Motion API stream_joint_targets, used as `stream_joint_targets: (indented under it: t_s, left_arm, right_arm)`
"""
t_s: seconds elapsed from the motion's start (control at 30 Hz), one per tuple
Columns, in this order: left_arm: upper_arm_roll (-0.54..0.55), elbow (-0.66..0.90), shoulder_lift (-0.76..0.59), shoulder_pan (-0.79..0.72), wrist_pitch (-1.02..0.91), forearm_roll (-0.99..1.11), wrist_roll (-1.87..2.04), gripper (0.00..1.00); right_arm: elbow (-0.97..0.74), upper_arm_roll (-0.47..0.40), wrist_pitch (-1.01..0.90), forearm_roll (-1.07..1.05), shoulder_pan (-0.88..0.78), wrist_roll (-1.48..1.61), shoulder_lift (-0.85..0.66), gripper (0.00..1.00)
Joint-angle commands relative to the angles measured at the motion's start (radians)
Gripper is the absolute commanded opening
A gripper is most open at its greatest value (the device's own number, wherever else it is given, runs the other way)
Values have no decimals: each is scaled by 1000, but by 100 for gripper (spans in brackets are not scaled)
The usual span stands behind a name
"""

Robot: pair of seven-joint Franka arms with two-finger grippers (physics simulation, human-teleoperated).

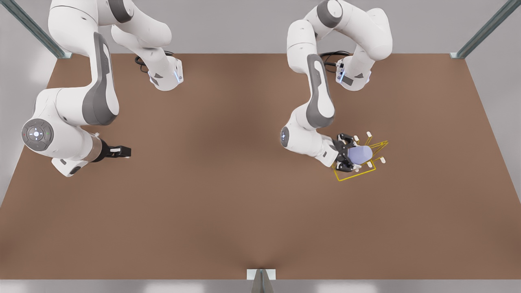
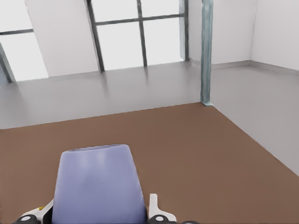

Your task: Place the cup on the cup holder

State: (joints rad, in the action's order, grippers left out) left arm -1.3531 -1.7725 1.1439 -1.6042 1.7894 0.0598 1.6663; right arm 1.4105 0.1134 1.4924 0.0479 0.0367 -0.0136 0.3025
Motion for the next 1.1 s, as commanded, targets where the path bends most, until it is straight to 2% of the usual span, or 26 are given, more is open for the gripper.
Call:
stream_joint_targets:
  t_s: [0.0, 0.1, 0.33, 0.6, 0.8, 1.07]
  left_arm:
    - [-1, -33, 17, 0, 30, 69, 13, 65]
    - [-38, -61, 16, 33, 107, 120, 13, 65]
    - [-14, -47, 31, 67, 169, 88, 247, 65]
    - [8, -45, 82, 141, 249, 101, 276, 65]
    - [32, -147, 83, 102, 254, 143, 262, 65]
    - [34, -182, 80, 47, 245, 129, 263, 65]
  right_arm:
    - [-1, 0, 0, -2, 2, 4, 0, 100]
    - [-1, 0, 0, -2, 2, 4, 0, 100]
    - [1, 0, -1, -2, 3, 15, 0, 100]
    - [1, -3, -1, -2, 3, 15, 0, 100]
    - [1, -3, -3, -2, 5, 17, 0, 100]
    - [1, -3, -3, -2, 3, 15, 1, 100]
